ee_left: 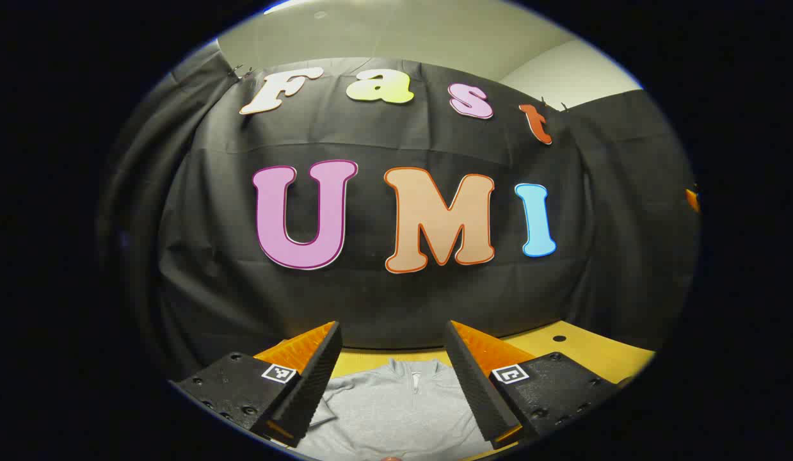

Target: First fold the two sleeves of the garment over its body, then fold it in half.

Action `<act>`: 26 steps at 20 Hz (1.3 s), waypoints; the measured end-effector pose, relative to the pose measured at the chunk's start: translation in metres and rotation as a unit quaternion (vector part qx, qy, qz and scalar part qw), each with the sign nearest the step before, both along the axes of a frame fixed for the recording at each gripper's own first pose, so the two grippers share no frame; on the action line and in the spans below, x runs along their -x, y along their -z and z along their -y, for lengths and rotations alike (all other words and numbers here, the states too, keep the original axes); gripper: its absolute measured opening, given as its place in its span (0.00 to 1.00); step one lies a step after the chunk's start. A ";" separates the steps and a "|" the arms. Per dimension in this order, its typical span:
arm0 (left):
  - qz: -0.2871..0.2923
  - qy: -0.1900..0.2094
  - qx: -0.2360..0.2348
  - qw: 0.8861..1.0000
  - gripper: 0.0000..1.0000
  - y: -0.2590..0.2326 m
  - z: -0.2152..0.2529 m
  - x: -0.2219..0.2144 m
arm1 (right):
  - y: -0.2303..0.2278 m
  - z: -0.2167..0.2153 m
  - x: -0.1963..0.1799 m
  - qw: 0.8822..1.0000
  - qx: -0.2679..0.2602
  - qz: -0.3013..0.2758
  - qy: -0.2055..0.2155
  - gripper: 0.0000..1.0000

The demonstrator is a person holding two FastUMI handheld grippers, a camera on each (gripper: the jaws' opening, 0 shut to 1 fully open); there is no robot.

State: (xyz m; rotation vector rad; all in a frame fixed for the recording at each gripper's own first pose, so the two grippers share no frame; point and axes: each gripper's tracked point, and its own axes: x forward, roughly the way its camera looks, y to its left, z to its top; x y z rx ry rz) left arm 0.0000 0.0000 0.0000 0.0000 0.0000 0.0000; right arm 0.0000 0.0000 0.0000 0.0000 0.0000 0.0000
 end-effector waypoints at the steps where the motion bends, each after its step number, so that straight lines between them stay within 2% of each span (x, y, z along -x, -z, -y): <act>1: -0.002 0.002 0.002 1.000 0.94 0.001 0.000 0.000 | 0.005 -0.012 0.007 1.000 -0.020 -0.006 -0.008 0.97; 2: -0.001 0.004 0.001 1.000 0.94 0.000 0.002 0.001 | 0.008 -0.022 0.012 1.000 -0.016 -0.006 -0.018 0.97; 3: 0.002 0.005 -0.002 1.000 0.94 -0.003 0.002 0.002 | 0.008 -0.025 0.014 1.000 0.011 -0.002 -0.026 0.96; 4: 0.006 0.007 -0.005 1.000 0.95 -0.006 0.001 0.002 | 0.003 -0.008 0.011 0.998 0.055 0.006 -0.016 0.96; 6: 0.006 0.009 -0.008 1.000 0.92 -0.006 0.000 0.002 | -0.024 0.042 0.005 0.993 0.110 0.028 0.027 0.97; 7: 0.003 0.011 -0.007 1.000 0.94 -0.005 0.001 0.001 | -0.042 0.063 0.005 0.990 0.130 0.039 0.046 0.96; 8: 0.002 0.015 -0.005 1.000 0.92 -0.005 0.003 -0.001 | -0.055 0.071 0.007 0.990 0.126 0.040 0.047 0.96; 9: 0.002 0.018 -0.002 1.000 0.93 -0.006 0.006 -0.002 | -0.060 0.063 0.009 0.994 0.100 0.034 0.042 0.97; 10: 0.003 0.019 0.003 1.000 0.95 -0.006 0.007 -0.004 | -0.064 0.043 0.016 0.998 0.060 0.028 0.024 0.93; 11: 0.006 0.021 0.007 1.000 0.95 -0.009 0.008 -0.006 | -0.060 0.021 0.025 0.999 0.025 0.024 0.008 0.97; 13: 0.014 0.025 0.009 1.000 0.95 -0.014 0.014 -0.006 | -0.029 -0.054 0.051 0.999 -0.032 0.004 -0.034 0.94; 14: 0.017 0.027 0.007 0.999 0.95 -0.016 0.015 -0.004 | -0.016 -0.086 0.060 0.997 -0.043 -0.010 -0.059 0.96; 16: 0.024 0.022 0.003 0.999 0.95 -0.021 0.008 -0.003 | 0.008 -0.141 0.076 0.992 -0.043 -0.036 -0.113 0.97; 18: 0.017 0.000 0.003 1.000 0.94 -0.014 -0.012 0.006 | 0.045 -0.197 0.090 0.980 -0.053 -0.081 -0.172 0.98; 20: 0.009 -0.016 0.004 1.000 0.92 -0.010 -0.026 0.008 | 0.072 -0.210 0.097 0.974 -0.043 -0.111 -0.194 0.97; 22: 0.007 -0.023 0.005 1.000 0.95 -0.007 -0.035 0.010 | 0.108 -0.204 0.106 0.966 -0.032 -0.151 -0.209 0.97; 23: 0.007 -0.022 0.005 1.000 0.95 -0.007 -0.034 0.009 | 0.128 -0.193 0.112 0.963 -0.027 -0.176 -0.202 0.97; 26: 0.002 -0.015 0.007 1.000 0.95 -0.001 -0.031 0.009 | 0.188 -0.176 0.145 0.945 -0.024 -0.259 -0.199 0.98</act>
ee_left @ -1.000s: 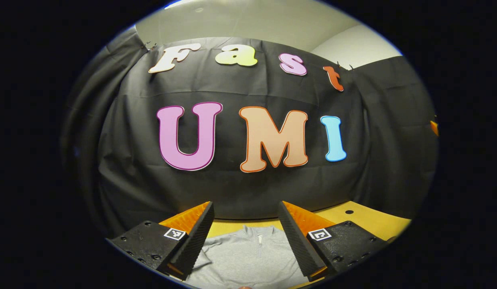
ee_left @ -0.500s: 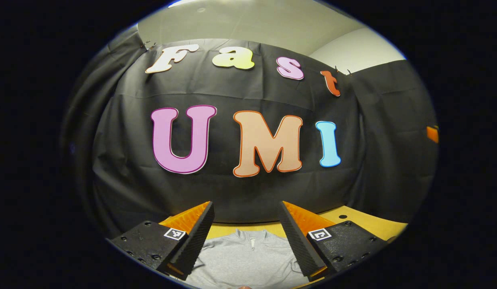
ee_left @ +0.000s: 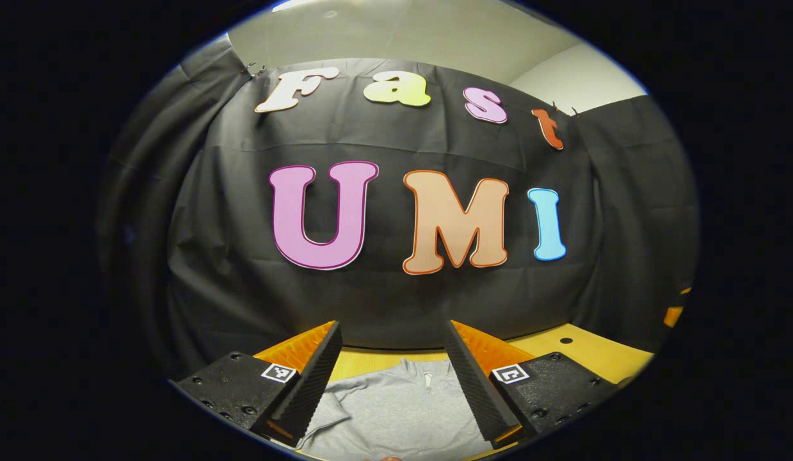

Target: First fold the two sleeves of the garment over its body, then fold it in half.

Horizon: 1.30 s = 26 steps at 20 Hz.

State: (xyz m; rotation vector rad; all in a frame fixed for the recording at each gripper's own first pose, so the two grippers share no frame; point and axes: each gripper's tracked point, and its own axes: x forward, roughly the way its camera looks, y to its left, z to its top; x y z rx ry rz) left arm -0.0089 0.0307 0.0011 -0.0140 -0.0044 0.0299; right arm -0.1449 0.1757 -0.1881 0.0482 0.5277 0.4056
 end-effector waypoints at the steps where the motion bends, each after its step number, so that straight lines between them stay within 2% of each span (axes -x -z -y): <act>1: -0.003 0.002 0.001 1.000 0.95 0.002 0.001 0.000 | 0.015 0.004 0.010 1.000 0.013 -0.017 -0.007 0.98; 3: -0.028 0.006 -0.004 1.000 0.95 0.020 0.006 0.003 | 0.078 0.022 0.062 0.992 0.061 -0.102 -0.037 0.98; 5: -0.039 0.008 -0.011 0.999 0.95 0.026 0.010 0.006 | 0.111 0.031 0.097 0.984 0.073 -0.157 -0.049 0.97; 8: -0.045 0.012 -0.016 0.999 0.95 0.030 0.017 0.010 | 0.143 0.034 0.139 0.969 0.084 -0.221 -0.068 0.98; 10: -0.047 0.015 -0.019 0.999 0.95 0.029 0.023 0.011 | 0.159 0.041 0.164 0.962 0.085 -0.252 -0.063 0.98; 14: -0.054 0.022 -0.033 0.998 0.95 0.028 0.040 0.014 | 0.200 0.052 0.186 0.942 0.091 -0.319 -0.055 0.98; 15: -0.055 0.022 -0.036 0.998 0.95 0.027 0.048 0.013 | 0.209 0.053 0.195 0.932 0.085 -0.347 -0.061 0.97; 16: -0.057 0.021 -0.036 0.997 0.93 0.026 0.057 0.012 | 0.213 0.052 0.195 0.929 0.082 -0.355 -0.063 0.90; 18: -0.053 0.016 -0.032 0.998 0.95 0.024 0.069 0.012 | 0.215 0.045 0.198 0.919 0.103 -0.361 -0.121 0.89; 20: -0.049 0.001 -0.031 0.998 0.95 0.024 0.079 0.013 | 0.213 0.029 0.205 0.896 0.087 -0.402 -0.170 0.43; 21: -0.048 -0.005 -0.031 0.998 0.95 0.025 0.080 0.014 | 0.213 0.027 0.204 0.885 0.079 -0.427 -0.169 0.17; 22: -0.048 -0.017 -0.033 0.998 0.95 0.026 0.080 0.015 | 0.215 0.027 0.204 0.874 0.063 -0.453 -0.161 0.17; 25: -0.044 -0.033 -0.031 0.998 0.95 0.023 0.072 0.020 | 0.214 0.027 0.195 0.874 0.016 -0.473 -0.108 0.06; 26: -0.041 -0.035 -0.031 0.998 0.95 0.023 0.068 0.019 | 0.208 0.023 0.191 0.880 -0.003 -0.465 -0.099 0.06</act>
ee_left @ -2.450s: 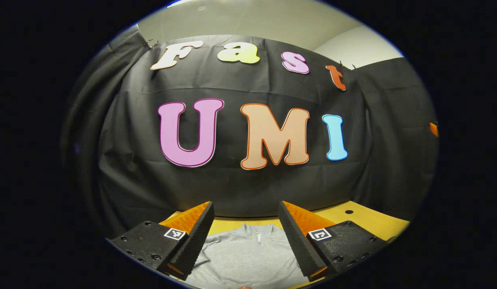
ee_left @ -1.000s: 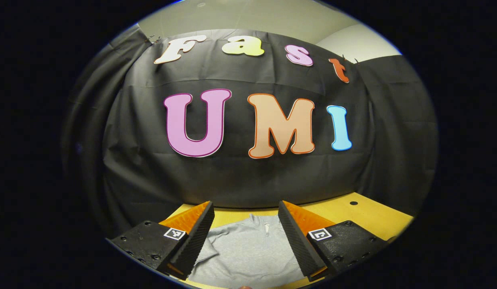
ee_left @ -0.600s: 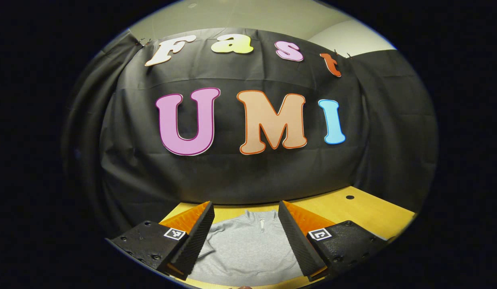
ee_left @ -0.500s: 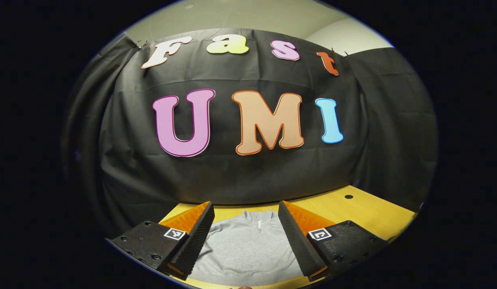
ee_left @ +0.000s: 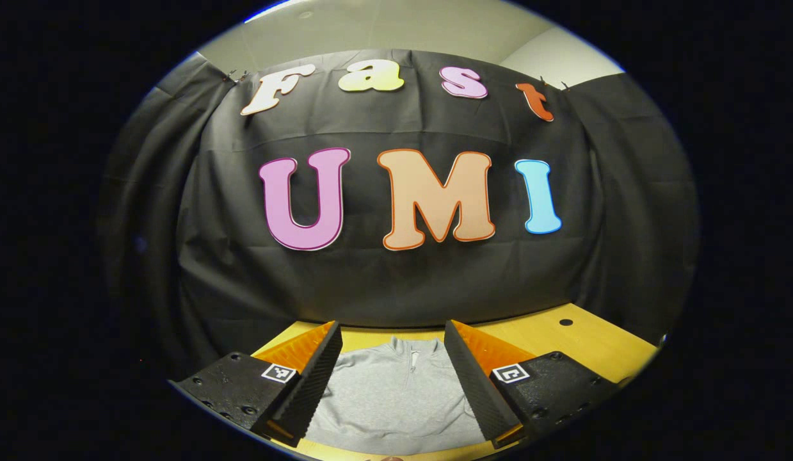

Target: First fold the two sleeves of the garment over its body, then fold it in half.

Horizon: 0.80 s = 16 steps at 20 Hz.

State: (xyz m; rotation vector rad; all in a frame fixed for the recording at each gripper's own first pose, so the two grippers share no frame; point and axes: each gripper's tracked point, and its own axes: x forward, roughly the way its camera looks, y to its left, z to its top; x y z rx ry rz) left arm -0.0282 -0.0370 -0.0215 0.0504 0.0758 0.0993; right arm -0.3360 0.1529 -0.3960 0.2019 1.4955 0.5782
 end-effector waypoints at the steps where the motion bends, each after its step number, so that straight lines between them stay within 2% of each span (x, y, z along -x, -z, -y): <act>1: -0.002 0.001 0.000 1.000 0.95 0.002 -0.005 -0.003 | -0.010 -0.009 -0.004 1.000 -0.019 -0.003 0.017 0.06; 4: -0.018 -0.001 0.016 1.000 0.95 0.011 -0.031 -0.011 | -0.044 -0.043 -0.033 0.993 -0.060 0.008 0.098 0.06; 5: -0.021 -0.006 0.027 0.999 0.95 0.012 -0.040 -0.013 | -0.049 -0.048 -0.043 0.993 -0.058 0.025 0.100 0.06; 7: -0.026 -0.013 0.045 0.999 0.95 0.017 -0.057 -0.016 | -0.065 -0.058 -0.063 0.991 -0.058 0.062 0.101 0.06; 11: -0.022 -0.034 0.046 0.998 0.95 0.014 -0.095 -0.016 | -0.099 -0.098 -0.103 0.986 -0.075 0.121 0.083 0.06; 16: -0.018 -0.082 0.052 0.995 0.95 0.017 -0.155 0.006 | -0.154 -0.155 -0.160 0.970 -0.111 0.212 0.049 0.06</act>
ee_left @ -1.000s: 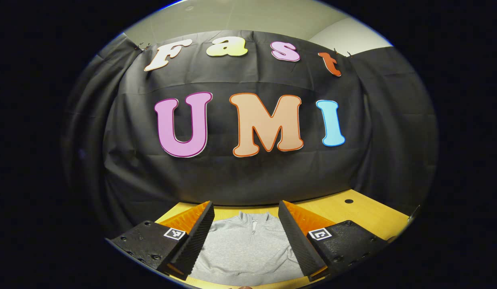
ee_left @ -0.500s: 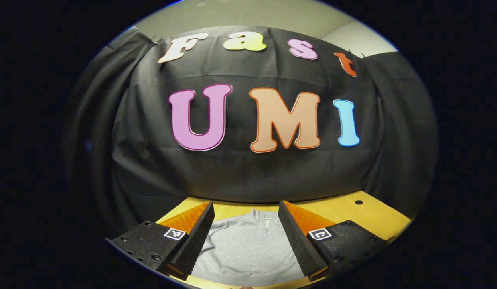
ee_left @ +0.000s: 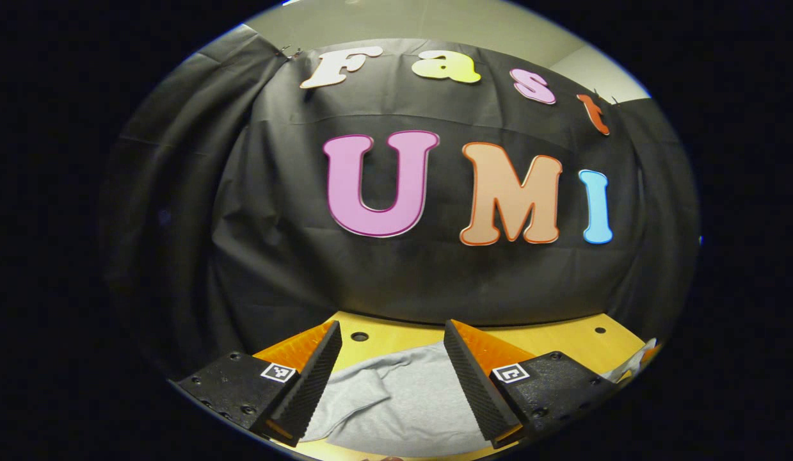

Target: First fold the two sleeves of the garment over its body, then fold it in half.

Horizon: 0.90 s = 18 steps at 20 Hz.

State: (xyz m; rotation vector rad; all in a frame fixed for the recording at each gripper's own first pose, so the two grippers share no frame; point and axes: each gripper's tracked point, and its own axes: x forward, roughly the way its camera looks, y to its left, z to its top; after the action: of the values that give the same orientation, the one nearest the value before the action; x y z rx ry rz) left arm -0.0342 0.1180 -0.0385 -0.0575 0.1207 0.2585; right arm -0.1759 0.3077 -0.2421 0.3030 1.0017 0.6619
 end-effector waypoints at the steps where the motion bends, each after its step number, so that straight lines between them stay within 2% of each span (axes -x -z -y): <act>1: 0.000 -0.009 0.002 1.000 0.95 0.001 -0.011 0.006 | -0.010 -0.017 -0.011 1.000 -0.006 0.017 -0.006 0.06; 9: -0.001 -0.077 0.012 0.997 0.95 0.003 -0.099 0.054 | -0.071 -0.123 -0.051 0.995 -0.062 0.072 -0.024 0.06; 10: 0.002 -0.085 0.011 0.996 0.93 0.001 -0.111 0.063 | -0.076 -0.135 -0.053 0.994 -0.062 0.081 -0.030 0.06; 12: -0.001 -0.108 0.002 0.994 0.95 0.003 -0.141 0.081 | -0.090 -0.174 -0.047 0.991 -0.068 0.099 -0.055 0.06; 14: -0.035 -0.130 -0.003 0.991 0.95 0.019 -0.170 0.097 | -0.105 -0.225 -0.034 0.986 -0.084 0.118 -0.082 0.06; 18: -0.037 -0.141 0.010 0.989 0.93 0.028 -0.200 0.109 | -0.106 -0.322 0.018 0.977 -0.100 0.113 -0.150 0.06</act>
State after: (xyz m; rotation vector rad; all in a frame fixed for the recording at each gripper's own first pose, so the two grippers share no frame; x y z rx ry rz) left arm -0.1431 0.3183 -0.0662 -0.0847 0.1902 0.5427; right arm -0.1935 0.6294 -0.1359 0.2464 0.7692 1.0525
